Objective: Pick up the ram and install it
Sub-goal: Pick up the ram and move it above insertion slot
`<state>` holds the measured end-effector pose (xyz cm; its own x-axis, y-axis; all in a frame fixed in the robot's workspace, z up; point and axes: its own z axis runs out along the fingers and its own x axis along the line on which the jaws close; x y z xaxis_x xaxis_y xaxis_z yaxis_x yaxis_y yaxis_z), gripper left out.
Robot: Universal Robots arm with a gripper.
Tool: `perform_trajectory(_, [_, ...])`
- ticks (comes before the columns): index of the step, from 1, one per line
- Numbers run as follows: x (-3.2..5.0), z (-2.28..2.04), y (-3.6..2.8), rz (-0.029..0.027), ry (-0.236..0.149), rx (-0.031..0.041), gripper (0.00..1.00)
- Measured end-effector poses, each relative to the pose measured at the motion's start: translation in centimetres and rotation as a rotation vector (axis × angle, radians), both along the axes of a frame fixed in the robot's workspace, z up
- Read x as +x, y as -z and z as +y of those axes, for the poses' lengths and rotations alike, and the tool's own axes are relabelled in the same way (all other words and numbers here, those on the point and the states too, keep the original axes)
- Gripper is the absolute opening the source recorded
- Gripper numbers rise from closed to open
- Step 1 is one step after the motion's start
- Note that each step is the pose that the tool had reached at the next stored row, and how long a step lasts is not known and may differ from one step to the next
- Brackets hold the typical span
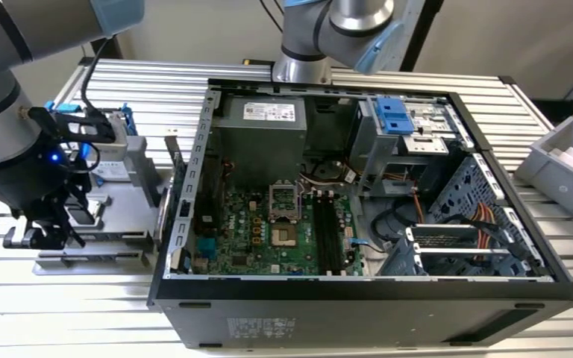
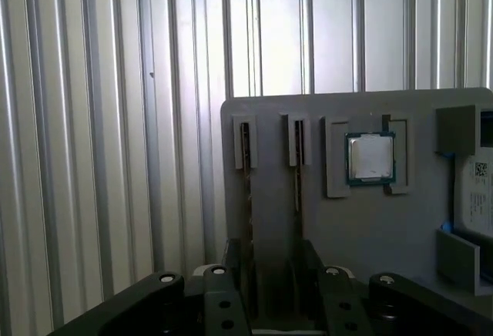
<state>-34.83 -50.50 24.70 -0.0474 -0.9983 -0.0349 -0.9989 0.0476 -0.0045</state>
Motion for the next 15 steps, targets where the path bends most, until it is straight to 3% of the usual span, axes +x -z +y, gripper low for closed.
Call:
perform_trajectory(7, [-0.01,0.0,1.09,0.0051,-0.006,-0.0003,1.0])
perform_trajectory(15, [-0.01,-0.01,2.19,0.0048,-0.019,-0.0003,1.0])
